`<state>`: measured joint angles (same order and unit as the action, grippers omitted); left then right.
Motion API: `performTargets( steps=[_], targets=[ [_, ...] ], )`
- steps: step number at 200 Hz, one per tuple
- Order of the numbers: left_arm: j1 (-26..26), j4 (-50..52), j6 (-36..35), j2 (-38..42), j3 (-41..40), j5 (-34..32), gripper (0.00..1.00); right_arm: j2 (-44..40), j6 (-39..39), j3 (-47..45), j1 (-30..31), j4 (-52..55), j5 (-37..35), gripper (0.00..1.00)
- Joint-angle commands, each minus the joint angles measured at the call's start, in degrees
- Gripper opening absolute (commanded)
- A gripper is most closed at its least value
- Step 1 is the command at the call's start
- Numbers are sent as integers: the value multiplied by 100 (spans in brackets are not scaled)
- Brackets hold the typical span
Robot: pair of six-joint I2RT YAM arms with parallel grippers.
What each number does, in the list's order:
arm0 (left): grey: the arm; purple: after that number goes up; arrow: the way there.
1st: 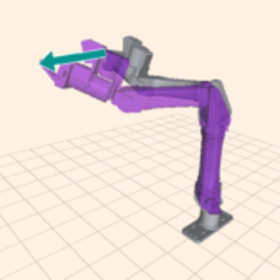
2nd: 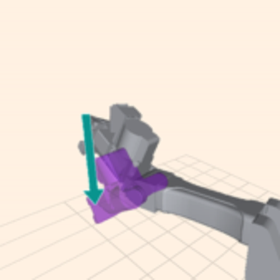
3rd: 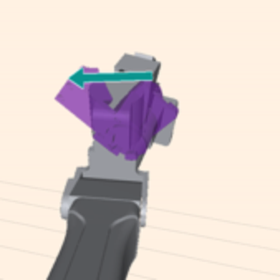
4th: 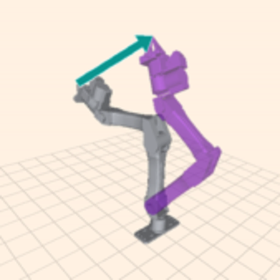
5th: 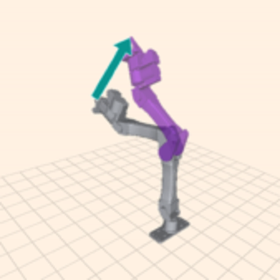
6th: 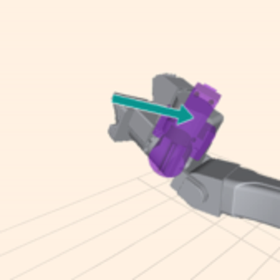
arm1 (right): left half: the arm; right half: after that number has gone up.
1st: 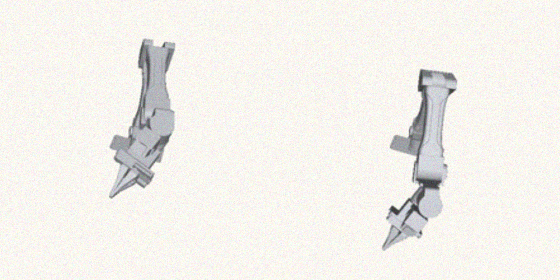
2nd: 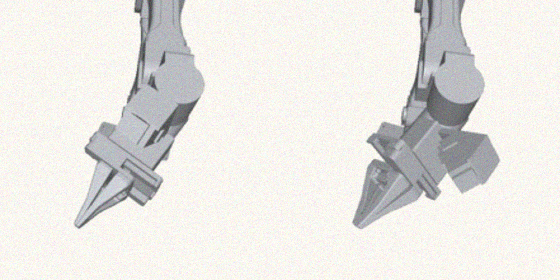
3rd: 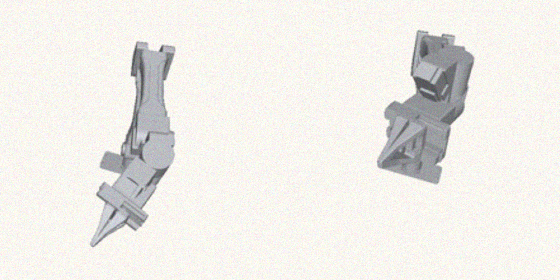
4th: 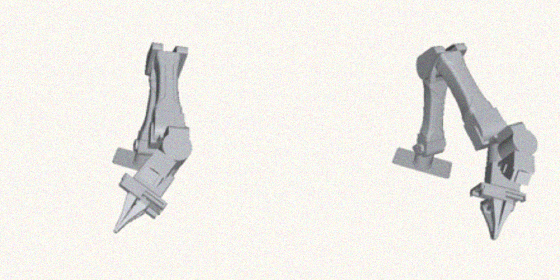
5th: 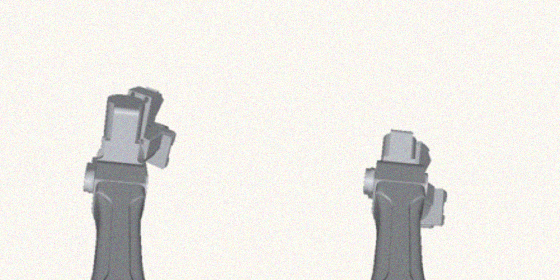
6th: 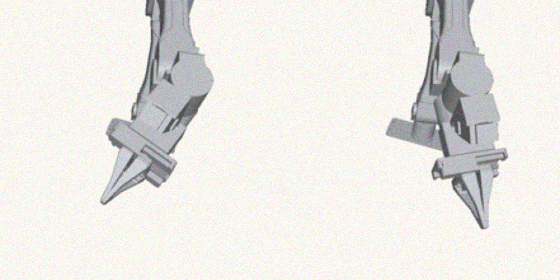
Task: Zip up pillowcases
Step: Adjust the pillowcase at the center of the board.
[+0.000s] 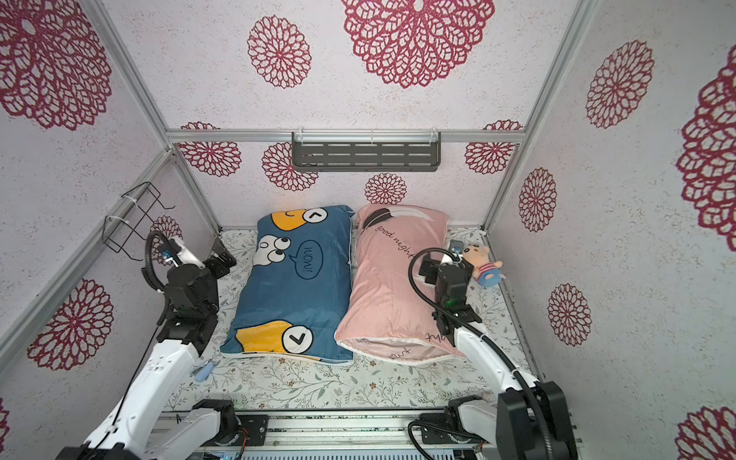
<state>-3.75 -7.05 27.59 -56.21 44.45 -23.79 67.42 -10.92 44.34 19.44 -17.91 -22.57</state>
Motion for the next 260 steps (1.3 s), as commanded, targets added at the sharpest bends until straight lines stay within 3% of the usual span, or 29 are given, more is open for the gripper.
performTargets(
  steps=[1, 39, 53, 71, 93, 116, 170, 194, 220, 241, 260],
  targets=[
    [-222, 2449, 1208, -669, -398, 1235, 95, 576, -710, 641, 1029, 2578, 467, 93],
    [-423, 3463, 758, -1531, -109, 1184, 95, 1743, -1432, 1276, 2536, 2609, 1372, 79],
    [-440, 3215, 848, -1752, -216, 1467, 94, 2226, -1701, 1396, 2730, 2388, 1491, 67],
    [-554, 2909, 1025, -2030, -322, 1645, 94, 2720, -1953, 1395, 2725, 2281, 1505, 66],
    [-924, 2915, 1118, -2263, -278, 1512, 95, 2596, -2008, 1045, 2436, 2275, 1391, 66],
    [-1344, 2765, 1333, -2586, -237, 1531, 95, 2155, -2043, 393, 1672, 2275, 1657, 66],
    [-2523, 2480, 1927, -3175, 420, 1495, 97, 825, -1258, -191, 402, 3329, 1438, 70],
    [-2780, 3071, 1486, -2882, 1075, 1167, 99, 376, -978, 153, 418, 3700, 1783, 71],
    [-2784, 4681, 1088, -2267, 1606, 675, 98, 478, -837, 648, 1262, 3918, 1779, 75],
    [-2751, 5627, 1183, -1650, 1359, 269, 98, 901, -822, 1106, 1858, 3931, 1847, 83],
    [-2539, 5846, 1482, -1055, 671, 487, 98, 1397, -909, 1366, 2191, 3558, 2138, 89]
  ],
)
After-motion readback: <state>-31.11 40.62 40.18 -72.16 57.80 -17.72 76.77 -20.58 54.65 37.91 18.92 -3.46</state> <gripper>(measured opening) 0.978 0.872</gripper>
